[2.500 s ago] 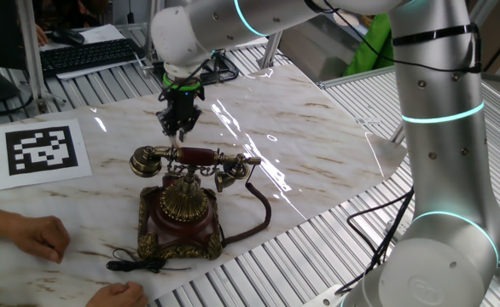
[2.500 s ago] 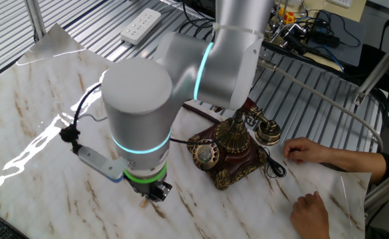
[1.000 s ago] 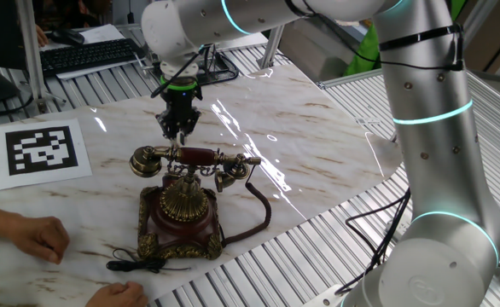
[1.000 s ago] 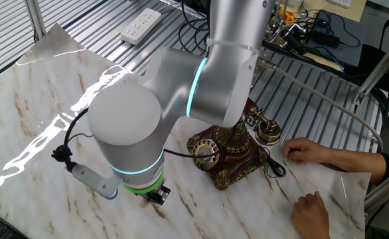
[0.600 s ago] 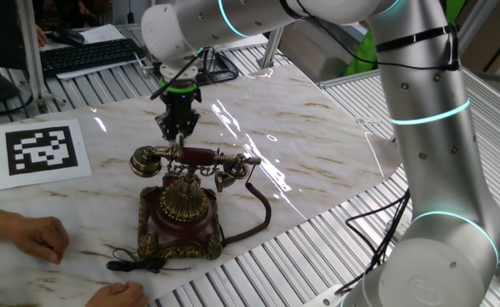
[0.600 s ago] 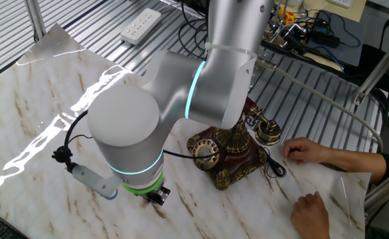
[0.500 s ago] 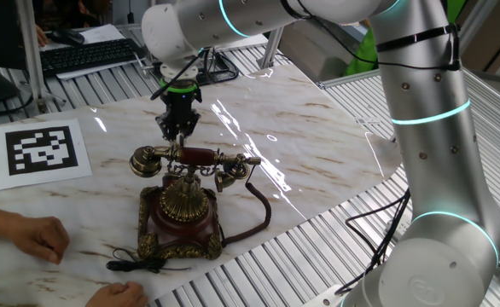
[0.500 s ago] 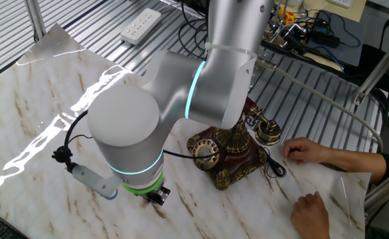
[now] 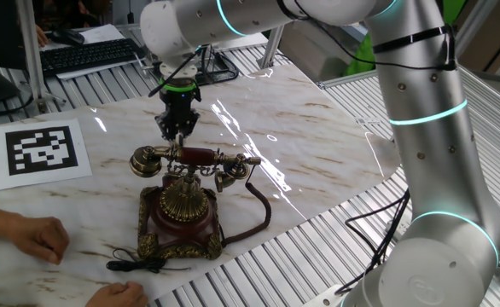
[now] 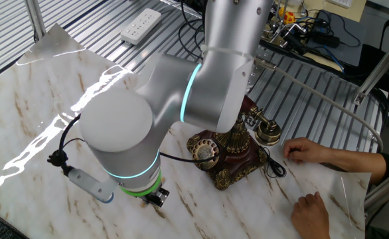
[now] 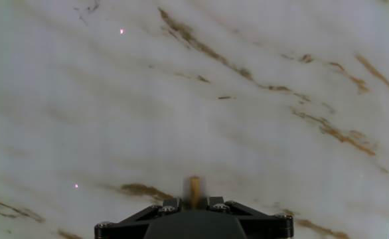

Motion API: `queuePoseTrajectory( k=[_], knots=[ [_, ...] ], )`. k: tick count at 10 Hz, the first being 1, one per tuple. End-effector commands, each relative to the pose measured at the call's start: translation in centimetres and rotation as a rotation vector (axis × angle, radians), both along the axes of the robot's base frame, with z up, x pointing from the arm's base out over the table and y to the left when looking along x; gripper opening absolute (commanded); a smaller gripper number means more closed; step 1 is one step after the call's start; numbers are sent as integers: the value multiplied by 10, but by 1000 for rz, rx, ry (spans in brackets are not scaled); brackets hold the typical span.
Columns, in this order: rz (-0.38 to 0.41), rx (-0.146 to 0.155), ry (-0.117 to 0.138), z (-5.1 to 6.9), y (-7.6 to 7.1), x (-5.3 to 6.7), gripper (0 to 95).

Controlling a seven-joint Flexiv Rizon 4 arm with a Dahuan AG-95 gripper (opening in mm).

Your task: Dial a number on an old rotary phone

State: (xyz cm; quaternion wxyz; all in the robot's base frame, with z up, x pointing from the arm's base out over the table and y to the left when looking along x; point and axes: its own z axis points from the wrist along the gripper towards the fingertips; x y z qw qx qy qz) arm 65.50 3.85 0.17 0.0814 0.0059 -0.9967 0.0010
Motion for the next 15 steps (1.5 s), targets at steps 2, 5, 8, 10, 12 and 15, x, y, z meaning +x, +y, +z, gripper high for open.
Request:
queuePoseTrajectory(
  k=[2,5,8,10,12,15],
  knots=[
    [0,8,1,0,0,0,0],
    [-11,6,9,0,1,0,0],
    [-51,-4,70,24,0,2,0],
    [-73,-8,55,55,-3,2,0],
    [-87,-7,54,74,-4,0,0],
    [-147,-4,55,105,-5,-8,0]
  ],
)
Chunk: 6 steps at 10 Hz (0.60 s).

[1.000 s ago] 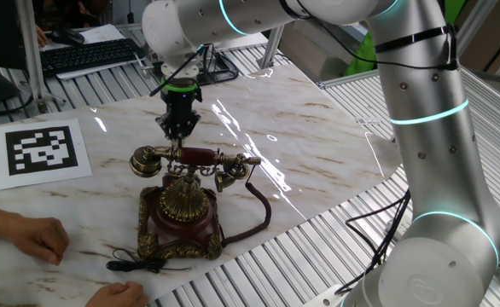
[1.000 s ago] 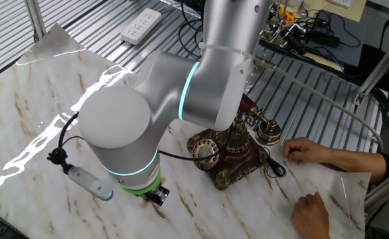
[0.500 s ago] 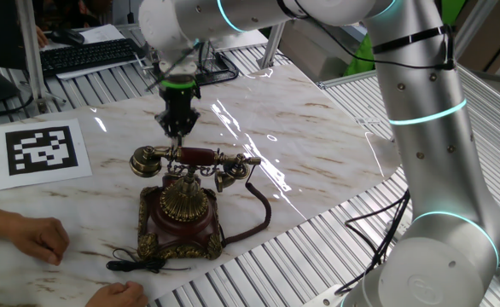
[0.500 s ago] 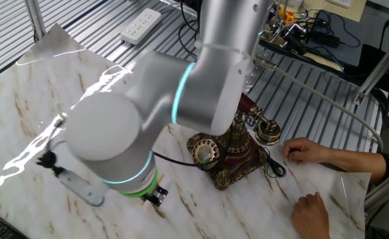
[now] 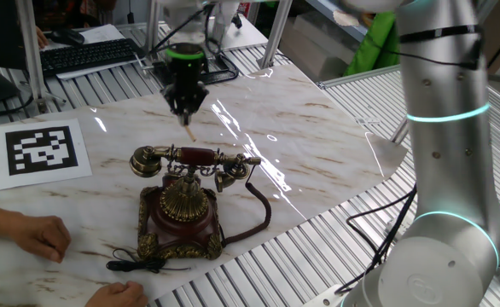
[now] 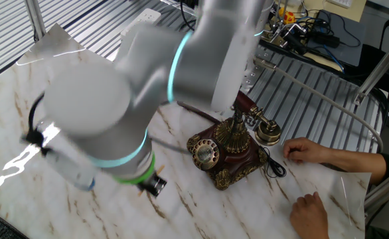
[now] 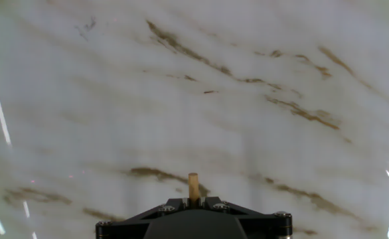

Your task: Dial a number on an old rotary phone

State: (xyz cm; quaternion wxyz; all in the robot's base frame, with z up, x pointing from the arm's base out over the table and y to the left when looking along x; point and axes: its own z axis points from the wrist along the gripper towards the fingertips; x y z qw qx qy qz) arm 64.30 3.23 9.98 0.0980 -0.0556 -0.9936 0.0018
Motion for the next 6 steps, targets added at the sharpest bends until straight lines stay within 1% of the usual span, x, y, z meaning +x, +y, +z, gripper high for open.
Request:
queuePoseTrajectory(
  k=[1,2,3,4,5,6],
  knots=[
    [-58,19,16,18,2,-2,0],
    [-70,21,4,24,3,-5,0],
    [-92,25,-19,31,4,-11,0],
    [-148,38,-46,38,7,-17,0],
    [-167,39,-52,44,9,-21,0],
    [-175,36,-51,49,11,-26,0]
  ],
)
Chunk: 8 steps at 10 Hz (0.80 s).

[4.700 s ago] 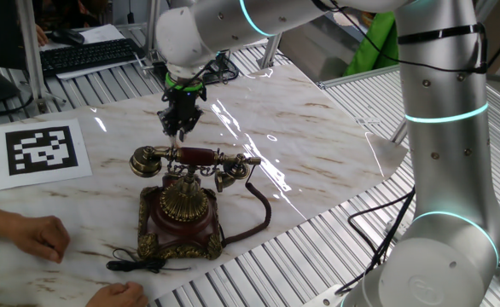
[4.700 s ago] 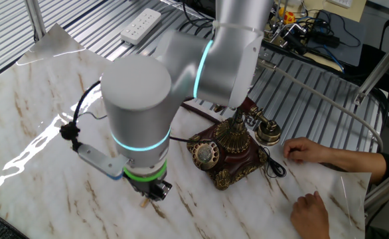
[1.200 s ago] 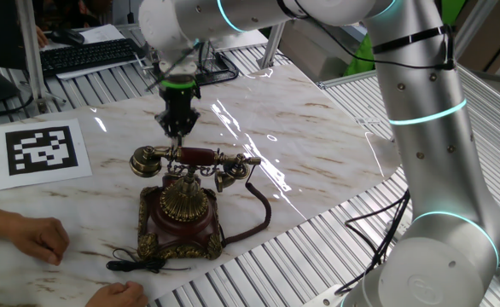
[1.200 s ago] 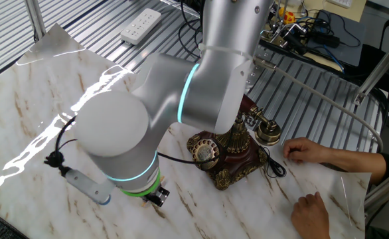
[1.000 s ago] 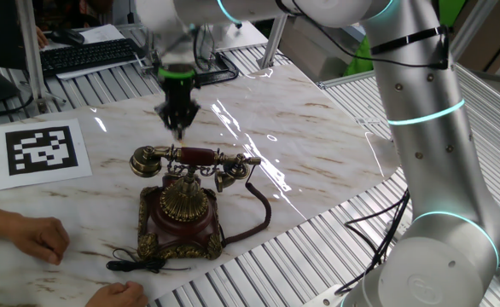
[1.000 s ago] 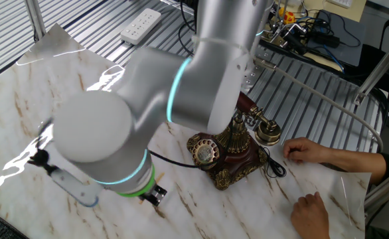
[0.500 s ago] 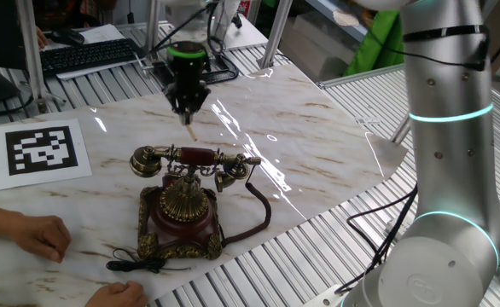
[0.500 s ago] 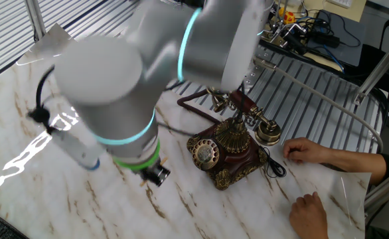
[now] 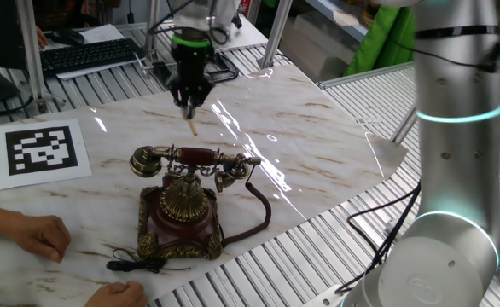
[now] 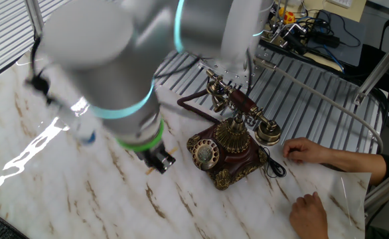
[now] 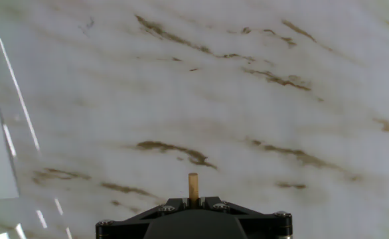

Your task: Dial a number on an old rotary phone

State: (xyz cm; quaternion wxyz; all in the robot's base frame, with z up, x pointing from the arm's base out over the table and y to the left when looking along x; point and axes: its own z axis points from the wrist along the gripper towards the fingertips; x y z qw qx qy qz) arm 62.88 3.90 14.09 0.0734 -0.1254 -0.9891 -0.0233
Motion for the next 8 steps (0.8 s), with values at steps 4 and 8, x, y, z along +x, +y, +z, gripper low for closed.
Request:
queuePoseTrajectory(
  k=[4,8],
  knots=[
    [-68,-4,-7,8,9,-29,0],
    [-88,-7,-28,6,15,-46,0]
  ],
)
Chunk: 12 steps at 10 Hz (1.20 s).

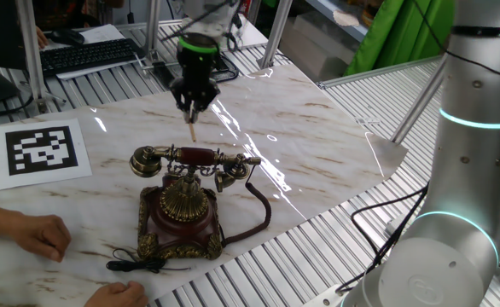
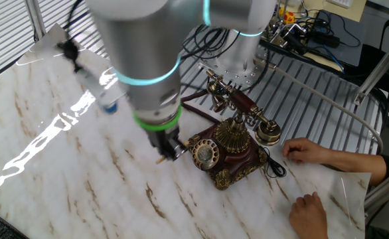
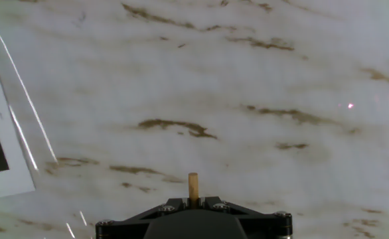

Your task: Dial a number on an old rotary phone

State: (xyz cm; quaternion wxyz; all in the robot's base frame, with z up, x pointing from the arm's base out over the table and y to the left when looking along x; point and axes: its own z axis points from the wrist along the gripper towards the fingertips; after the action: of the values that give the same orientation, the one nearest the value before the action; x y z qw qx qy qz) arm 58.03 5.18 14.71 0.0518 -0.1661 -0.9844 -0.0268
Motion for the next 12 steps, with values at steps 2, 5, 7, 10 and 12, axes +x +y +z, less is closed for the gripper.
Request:
queuePoseTrajectory(
  k=[2,5,7,10,12],
  knots=[
    [-17,-2,12,-1,5,-1,0],
    [-35,-8,13,2,12,-4,0],
    [-51,-9,14,0,20,-10,0],
    [-66,-18,-16,-6,27,-18,0],
    [-79,-23,-19,-9,33,-19,0]
  ],
)
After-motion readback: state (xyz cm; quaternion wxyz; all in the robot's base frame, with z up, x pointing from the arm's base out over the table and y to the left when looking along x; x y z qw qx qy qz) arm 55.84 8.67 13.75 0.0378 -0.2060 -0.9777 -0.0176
